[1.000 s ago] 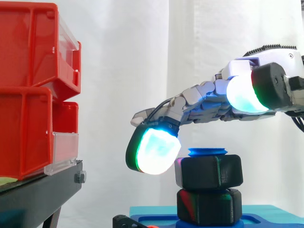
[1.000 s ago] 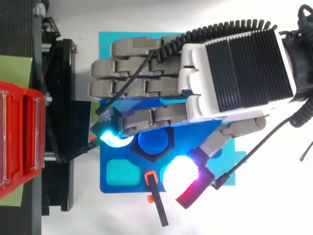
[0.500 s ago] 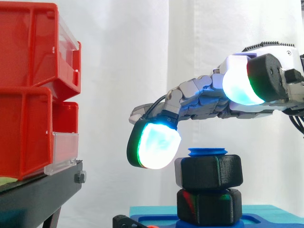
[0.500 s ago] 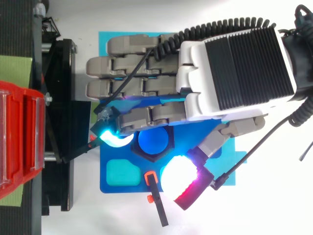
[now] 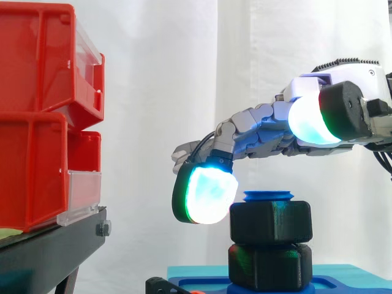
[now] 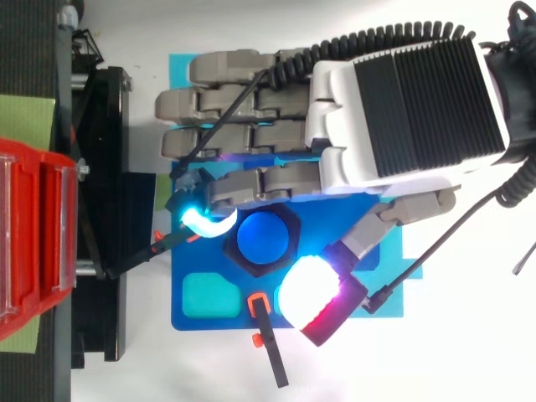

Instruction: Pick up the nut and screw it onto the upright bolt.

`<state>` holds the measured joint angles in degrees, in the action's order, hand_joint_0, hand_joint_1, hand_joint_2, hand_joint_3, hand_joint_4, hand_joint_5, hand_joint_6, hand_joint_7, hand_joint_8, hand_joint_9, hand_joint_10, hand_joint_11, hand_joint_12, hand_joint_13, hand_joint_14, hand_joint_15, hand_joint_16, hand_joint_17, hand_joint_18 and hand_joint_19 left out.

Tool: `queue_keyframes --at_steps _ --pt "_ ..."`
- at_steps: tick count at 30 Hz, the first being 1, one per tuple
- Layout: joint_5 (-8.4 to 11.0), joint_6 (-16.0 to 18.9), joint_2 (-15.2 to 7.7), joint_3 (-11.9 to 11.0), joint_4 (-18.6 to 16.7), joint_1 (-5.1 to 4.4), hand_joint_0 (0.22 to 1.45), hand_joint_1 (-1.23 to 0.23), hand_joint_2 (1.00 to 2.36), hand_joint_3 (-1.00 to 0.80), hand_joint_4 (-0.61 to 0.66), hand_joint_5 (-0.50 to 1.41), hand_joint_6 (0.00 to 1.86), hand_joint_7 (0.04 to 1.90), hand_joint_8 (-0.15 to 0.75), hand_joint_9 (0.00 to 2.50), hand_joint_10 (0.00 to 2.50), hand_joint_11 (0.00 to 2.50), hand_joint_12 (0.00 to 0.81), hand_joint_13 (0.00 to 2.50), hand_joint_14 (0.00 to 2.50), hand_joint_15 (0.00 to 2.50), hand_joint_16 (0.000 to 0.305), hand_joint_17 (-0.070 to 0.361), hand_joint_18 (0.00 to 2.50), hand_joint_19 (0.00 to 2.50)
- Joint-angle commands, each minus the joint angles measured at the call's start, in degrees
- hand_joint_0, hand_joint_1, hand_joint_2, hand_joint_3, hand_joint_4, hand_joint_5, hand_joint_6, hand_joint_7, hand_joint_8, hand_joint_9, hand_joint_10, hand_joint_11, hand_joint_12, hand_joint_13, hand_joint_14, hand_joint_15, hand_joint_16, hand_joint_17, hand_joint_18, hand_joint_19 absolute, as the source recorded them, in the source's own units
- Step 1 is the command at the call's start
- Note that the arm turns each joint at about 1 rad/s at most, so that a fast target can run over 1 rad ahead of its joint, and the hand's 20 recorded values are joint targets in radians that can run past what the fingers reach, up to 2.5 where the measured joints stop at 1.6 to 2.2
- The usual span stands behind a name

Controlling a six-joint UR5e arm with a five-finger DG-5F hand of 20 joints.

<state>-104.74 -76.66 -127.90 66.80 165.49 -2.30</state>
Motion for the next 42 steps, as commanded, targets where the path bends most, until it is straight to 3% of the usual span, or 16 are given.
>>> queue_keyframes --at_steps 1,10,21,24,27,29,30,32,33,35,39,42 --pt "-0.2 0.02 0.02 0.0 0.01 0.37 0.46 -0.15 1.0 -0.5 0.22 -0.12 0.5 0.96 0.218 0.31 0.0 0.0 0.325 0.16 0.0 0.0 0.045 0.102 0.0 0.0" --pt "-1.69 0.02 0.02 0.0 0.01 1.77 0.47 -0.18 1.0 -0.5 0.19 -0.09 0.5 1.19 0.233 0.4 0.0 0.0 0.313 0.21 0.0 0.0 0.043 0.097 0.0 0.0" --pt "-2.66 0.02 0.02 -0.79 0.01 2.56 0.5 -0.25 1.0 -0.5 0.15 -0.01 0.5 1.41 0.244 0.62 0.0 0.0 0.282 0.38 0.0 0.0 0.036 0.082 0.04 0.0" --pt "-2.92 0.02 0.02 -0.97 0.01 2.74 0.5 -0.26 1.0 -0.5 0.14 0.0 0.58 1.23 0.242 0.71 0.0 0.0 0.268 0.44 0.0 0.0 0.033 0.074 0.1 0.0" --pt "-3.01 0.02 0.02 -1.41 0.01 2.92 0.5 -0.27 1.0 -0.5 0.14 0.0 0.61 1.18 0.243 0.79 0.0 0.0 0.259 0.47 0.0 0.0 0.028 0.063 0.14 0.0" --pt "-3.18 0.02 0.02 -1.67 0.01 3.0 0.5 -0.27 1.0 -0.5 0.15 0.01 0.58 1.22 0.243 0.8 0.0 0.0 0.26 0.47 0.0 0.0 0.028 0.062 0.15 0.0" --pt "-3.45 -0.07 0.02 -2.11 0.27 3.18 0.5 -0.27 1.0 -0.5 0.14 0.01 0.5 1.36 0.24 0.77 0.0 0.0 0.262 0.45 0.0 0.0 0.028 0.063 0.1 0.0" --pt "-3.71 -0.07 0.02 -2.72 0.71 3.36 0.49 -0.26 1.0 -0.5 0.12 -0.02 0.5 1.3 0.238 0.71 0.0 0.0 0.288 0.34 0.0 0.0 0.031 0.069 0.0 0.0" --pt "-4.5 -0.42 0.02 -4.66 2.55 3.79 0.48 -0.25 1.0 -0.5 0.12 -0.03 0.5 1.31 0.234 0.65 0.0 0.0 0.298 0.28 0.0 0.0 0.033 0.074 0.0 0.0" --pt "-4.94 -0.95 0.02 -5.01 3.52 3.97 0.47 -0.24 1.0 -0.5 0.12 -0.06 0.5 1.26 0.229 0.58 0.0 0.0 0.311 0.2 0.0 0.0 0.035 0.08 0.0 0.0" --pt "-5.12 -1.83 0.02 -5.1 4.14 4.23 0.46 -0.22 1.0 -0.5 0.22 -0.11 0.5 0.96 0.221 0.49 0.0 0.0 0.319 0.13 0.0 0.0 0.039 0.088 0.0 0.0" --pt "-4.85 -2.0 0.02 -5.01 4.4 3.88 0.46 -0.21 1.0 -0.5 0.19 -0.14 0.5 0.78 0.207 0.43 0.0 0.0 0.321 0.08 0.0 0.0 0.041 0.092 0.0 0.0"
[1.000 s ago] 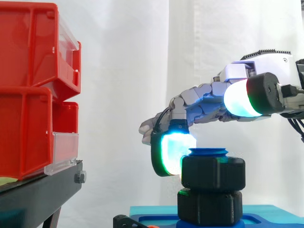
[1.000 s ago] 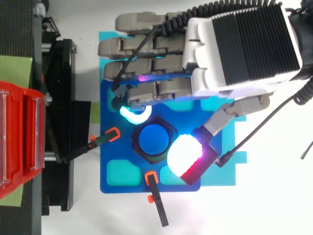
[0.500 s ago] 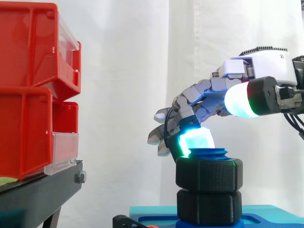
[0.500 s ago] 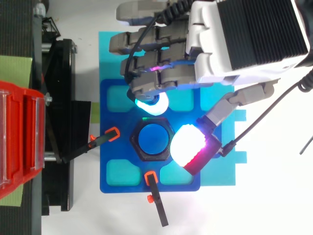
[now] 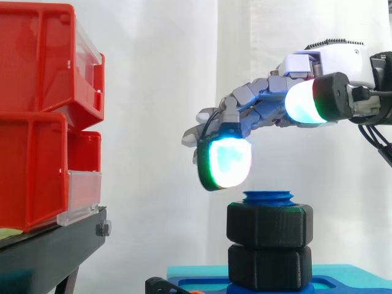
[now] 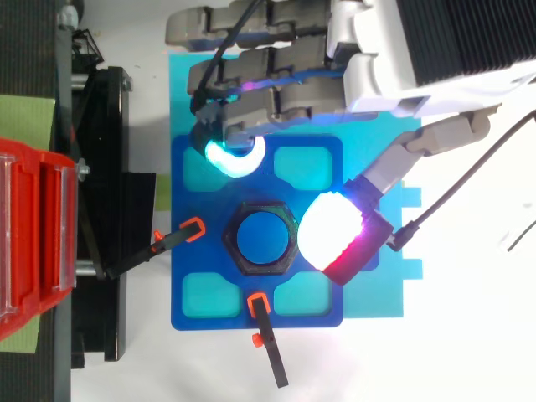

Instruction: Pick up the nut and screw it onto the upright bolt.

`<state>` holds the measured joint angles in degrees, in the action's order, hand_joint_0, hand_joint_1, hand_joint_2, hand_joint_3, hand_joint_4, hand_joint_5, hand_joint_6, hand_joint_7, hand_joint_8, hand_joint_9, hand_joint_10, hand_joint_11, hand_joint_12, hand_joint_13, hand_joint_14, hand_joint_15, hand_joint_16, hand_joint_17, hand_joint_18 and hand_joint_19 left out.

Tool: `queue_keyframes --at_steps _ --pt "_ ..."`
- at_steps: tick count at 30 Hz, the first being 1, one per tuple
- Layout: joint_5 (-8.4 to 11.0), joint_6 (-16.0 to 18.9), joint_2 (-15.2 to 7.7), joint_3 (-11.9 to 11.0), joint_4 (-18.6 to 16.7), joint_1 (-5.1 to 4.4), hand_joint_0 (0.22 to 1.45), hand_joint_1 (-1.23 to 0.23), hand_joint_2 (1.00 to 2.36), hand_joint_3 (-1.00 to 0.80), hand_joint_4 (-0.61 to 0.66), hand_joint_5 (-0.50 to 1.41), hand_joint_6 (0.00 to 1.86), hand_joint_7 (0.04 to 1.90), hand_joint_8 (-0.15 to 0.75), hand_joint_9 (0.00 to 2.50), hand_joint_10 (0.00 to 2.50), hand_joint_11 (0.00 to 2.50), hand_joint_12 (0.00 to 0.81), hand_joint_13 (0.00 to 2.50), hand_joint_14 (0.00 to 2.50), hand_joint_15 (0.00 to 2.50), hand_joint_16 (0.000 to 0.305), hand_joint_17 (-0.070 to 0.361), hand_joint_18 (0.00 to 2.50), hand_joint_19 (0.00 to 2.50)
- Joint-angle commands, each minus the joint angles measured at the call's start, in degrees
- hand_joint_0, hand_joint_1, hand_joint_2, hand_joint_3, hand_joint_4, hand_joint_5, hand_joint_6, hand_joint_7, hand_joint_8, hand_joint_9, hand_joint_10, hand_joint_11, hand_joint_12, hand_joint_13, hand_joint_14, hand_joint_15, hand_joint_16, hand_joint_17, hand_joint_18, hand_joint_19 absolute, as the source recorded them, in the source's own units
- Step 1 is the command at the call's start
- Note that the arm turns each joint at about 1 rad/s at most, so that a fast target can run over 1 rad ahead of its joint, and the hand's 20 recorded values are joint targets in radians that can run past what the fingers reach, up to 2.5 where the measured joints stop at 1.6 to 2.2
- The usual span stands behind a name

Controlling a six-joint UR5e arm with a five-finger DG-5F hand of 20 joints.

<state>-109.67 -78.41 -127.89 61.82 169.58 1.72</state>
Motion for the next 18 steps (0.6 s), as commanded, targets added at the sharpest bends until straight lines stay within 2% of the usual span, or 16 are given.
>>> queue_keyframes --at_steps 1,6,8,9,13,18 --pt "0.07 -0.51 0.0 0.06 0.14 -0.4 0.46 -0.21 1.0 -0.5 0.19 -0.15 0.5 0.76 0.204 0.42 0.0 0.0 0.321 0.08 0.0 0.0 0.042 0.094 0.0 0.0" --pt "0.86 -0.78 -0.08 0.15 0.14 -1.46 0.45 -0.16 1.0 -0.5 0.16 -0.18 0.5 0.67 0.186 0.31 0.0 0.0 0.324 0.02 0.0 0.0 0.045 0.1 0.0 0.0" --pt "2.36 -0.6 -0.08 1.64 -0.03 -2.43 0.45 -0.15 1.0 -0.5 0.15 -0.18 0.5 0.65 0.185 0.29 0.0 0.0 0.325 0.01 0.0 0.0 0.045 0.102 0.0 0.0" --pt "2.71 -0.6 0.0 1.99 -0.21 -2.6 0.44 -0.13 1.0 -0.5 0.15 -0.19 0.5 0.64 0.186 0.28 0.0 0.0 0.326 0.0 0.0 0.0 0.046 0.103 0.0 0.0" --pt "3.76 -0.25 -0.08 4.01 -3.02 -3.13 0.44 -0.1 1.0 -0.5 0.13 -0.2 0.5 0.62 0.18 0.24 0.0 0.0 0.325 0.0 0.0 0.0 0.047 0.105 0.0 0.0" --pt "3.94 0.81 -0.08 4.19 -5.22 -3.39 0.44 -0.06 1.0 -0.5 0.13 -0.2 0.5 0.64 0.185 0.21 0.0 0.0 0.33 0.0 0.0 0.0 0.048 0.107 0.0 0.0"
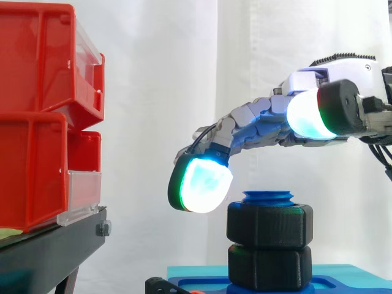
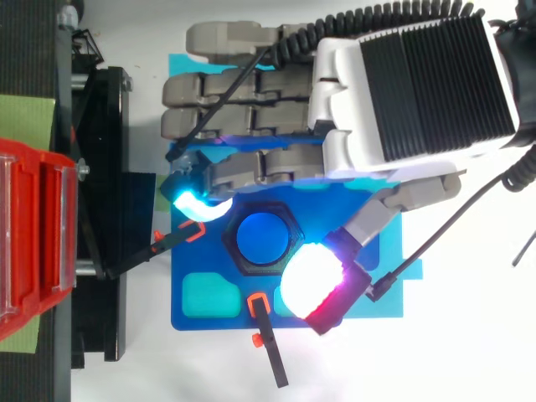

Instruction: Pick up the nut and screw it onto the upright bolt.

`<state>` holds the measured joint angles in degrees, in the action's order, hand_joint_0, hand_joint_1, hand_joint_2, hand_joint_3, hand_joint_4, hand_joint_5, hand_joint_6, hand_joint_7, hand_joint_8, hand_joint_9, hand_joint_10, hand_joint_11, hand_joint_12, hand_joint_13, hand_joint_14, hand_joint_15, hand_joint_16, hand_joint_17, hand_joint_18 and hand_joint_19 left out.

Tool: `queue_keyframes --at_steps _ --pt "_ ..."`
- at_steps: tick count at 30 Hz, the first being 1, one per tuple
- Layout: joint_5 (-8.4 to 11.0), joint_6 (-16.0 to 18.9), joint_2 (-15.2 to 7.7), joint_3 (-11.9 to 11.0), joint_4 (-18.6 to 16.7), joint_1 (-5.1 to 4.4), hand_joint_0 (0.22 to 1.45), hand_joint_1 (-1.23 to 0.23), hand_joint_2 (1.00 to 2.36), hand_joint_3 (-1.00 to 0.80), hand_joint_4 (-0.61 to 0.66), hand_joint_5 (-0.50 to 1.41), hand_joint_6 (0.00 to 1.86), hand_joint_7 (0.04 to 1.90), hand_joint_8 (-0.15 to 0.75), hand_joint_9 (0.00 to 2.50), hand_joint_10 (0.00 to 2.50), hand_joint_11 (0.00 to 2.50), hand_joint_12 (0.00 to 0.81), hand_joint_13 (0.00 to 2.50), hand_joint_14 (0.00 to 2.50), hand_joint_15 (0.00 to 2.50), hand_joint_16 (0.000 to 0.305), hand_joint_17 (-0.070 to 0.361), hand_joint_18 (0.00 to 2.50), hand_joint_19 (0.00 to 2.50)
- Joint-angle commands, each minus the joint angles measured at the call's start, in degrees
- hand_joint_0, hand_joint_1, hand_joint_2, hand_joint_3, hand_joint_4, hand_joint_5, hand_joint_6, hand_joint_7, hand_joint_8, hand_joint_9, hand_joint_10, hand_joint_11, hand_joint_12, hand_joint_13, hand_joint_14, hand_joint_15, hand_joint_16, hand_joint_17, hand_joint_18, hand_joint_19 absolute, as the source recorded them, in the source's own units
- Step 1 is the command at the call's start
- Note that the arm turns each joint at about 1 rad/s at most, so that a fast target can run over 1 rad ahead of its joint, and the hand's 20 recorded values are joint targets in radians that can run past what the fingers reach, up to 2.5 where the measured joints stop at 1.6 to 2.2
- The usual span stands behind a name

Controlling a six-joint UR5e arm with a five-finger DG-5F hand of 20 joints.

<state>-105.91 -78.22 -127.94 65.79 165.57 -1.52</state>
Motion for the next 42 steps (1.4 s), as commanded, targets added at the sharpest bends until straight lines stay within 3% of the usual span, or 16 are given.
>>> queue_keyframes --at_steps 1,17,31,33,42 --pt "0.18 0.96 0.06 0.21 -1.04 -0.24 0.44 -0.05 1.0 -0.5 0.14 -0.19 0.5 0.66 0.187 0.21 0.0 0.0 0.33 0.0 0.0 0.0 0.048 0.107 0.0 0.0" --pt "0.27 0.79 0.06 0.3 0.19 -0.24 0.45 -0.11 1.0 -0.5 0.22 -0.12 0.5 1.0 0.23 0.37 0.0 0.0 0.33 0.08 0.0 0.0 0.047 0.105 0.0 0.0" --pt "0.01 0.7 0.06 0.3 0.99 0.37 0.48 -0.24 1.0 -0.5 0.15 -0.04 0.5 1.33 0.247 0.59 0.0 0.0 0.301 0.27 0.0 0.0 0.039 0.088 0.0 0.0" --pt "0.01 0.79 0.06 0.3 1.07 0.37 0.48 -0.25 1.0 -0.5 0.15 -0.02 0.5 1.45 0.246 0.65 0.0 0.0 0.297 0.3 0.0 0.0 0.038 0.086 0.0 0.0" --pt "-0.43 0.79 0.06 0.3 1.07 1.16 0.49 -0.29 1.0 -0.5 0.13 -0.02 0.69 1.17 0.25 0.82 0.0 0.0 0.269 0.44 0.0 0.0 0.032 0.072 0.08 0.0"
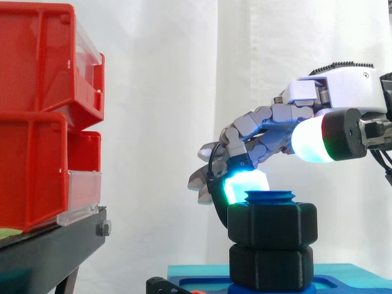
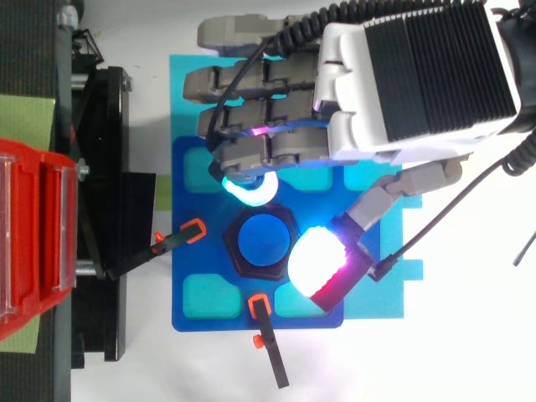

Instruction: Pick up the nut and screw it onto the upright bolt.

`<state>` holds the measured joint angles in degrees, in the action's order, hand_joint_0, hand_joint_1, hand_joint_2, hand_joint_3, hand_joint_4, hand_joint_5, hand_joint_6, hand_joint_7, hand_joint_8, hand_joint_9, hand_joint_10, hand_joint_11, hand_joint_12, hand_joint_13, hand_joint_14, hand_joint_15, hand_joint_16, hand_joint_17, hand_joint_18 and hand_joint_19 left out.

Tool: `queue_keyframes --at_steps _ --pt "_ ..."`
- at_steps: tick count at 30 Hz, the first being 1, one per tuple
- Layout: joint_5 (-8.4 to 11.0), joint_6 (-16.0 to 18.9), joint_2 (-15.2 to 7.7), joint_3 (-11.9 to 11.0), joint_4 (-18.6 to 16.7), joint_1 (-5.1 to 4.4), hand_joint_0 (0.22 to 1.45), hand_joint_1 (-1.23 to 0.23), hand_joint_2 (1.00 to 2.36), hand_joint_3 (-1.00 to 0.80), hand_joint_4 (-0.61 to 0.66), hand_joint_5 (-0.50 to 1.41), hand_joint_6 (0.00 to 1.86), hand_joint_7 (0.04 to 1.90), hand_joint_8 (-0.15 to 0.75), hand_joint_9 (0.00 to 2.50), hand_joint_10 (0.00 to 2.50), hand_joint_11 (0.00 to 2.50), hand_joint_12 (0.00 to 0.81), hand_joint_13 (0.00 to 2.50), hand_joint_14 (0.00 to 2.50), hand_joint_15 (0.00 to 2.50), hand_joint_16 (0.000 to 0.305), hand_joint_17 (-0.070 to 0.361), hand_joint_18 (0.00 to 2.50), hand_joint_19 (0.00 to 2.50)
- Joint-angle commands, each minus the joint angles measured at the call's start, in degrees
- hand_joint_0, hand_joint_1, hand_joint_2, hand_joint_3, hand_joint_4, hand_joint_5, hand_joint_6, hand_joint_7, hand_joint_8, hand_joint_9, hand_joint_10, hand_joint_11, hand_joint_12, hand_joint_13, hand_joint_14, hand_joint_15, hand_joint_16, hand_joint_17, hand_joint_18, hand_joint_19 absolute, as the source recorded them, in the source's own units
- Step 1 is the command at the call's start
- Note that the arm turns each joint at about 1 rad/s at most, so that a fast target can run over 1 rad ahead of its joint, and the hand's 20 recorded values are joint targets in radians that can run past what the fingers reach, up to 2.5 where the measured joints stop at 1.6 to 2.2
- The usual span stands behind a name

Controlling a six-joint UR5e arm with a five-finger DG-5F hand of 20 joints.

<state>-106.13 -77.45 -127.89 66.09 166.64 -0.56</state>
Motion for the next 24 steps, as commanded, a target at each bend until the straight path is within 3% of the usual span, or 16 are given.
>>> queue_keyframes --at_steps 1,13,16,17,24 --pt "-0.3 0.01 0.01 0.01 0.0 0.29 0.5 -0.29 1.0 -0.5 0.13 -0.02 0.71 1.14 0.252 0.84 0.0 0.0 0.264 0.46 0.0 0.0 0.031 0.071 0.1 0.0" --pt "-1.36 0.01 0.01 -0.08 -0.35 1.26 0.5 -0.3 1.0 -0.5 0.1 0.0 0.74 1.04 0.247 1.04 0.0 0.0 0.221 0.66 0.0 0.01 0.025 0.056 0.34 0.0" --pt "-1.8 0.19 0.01 -0.43 -0.35 1.61 0.5 -0.3 1.0 -0.5 0.14 0.0 0.6 1.29 0.248 1.05 0.0 0.0 0.236 0.64 0.0 0.01 0.028 0.062 0.32 0.0" --pt "-1.89 0.19 0.01 -0.7 -0.35 1.7 0.49 -0.29 1.0 -0.5 0.15 0.0 0.51 1.48 0.245 1.05 0.0 0.0 0.243 0.63 0.0 0.02 0.03 0.067 0.3 0.0" --pt "-3.91 0.19 0.01 -2.28 -0.09 2.75 0.48 -0.27 1.0 -0.5 0.22 -0.08 0.5 1.17 0.246 0.92 0.0 0.0 0.276 0.53 0.0 0.0 0.036 0.081 0.24 0.0"
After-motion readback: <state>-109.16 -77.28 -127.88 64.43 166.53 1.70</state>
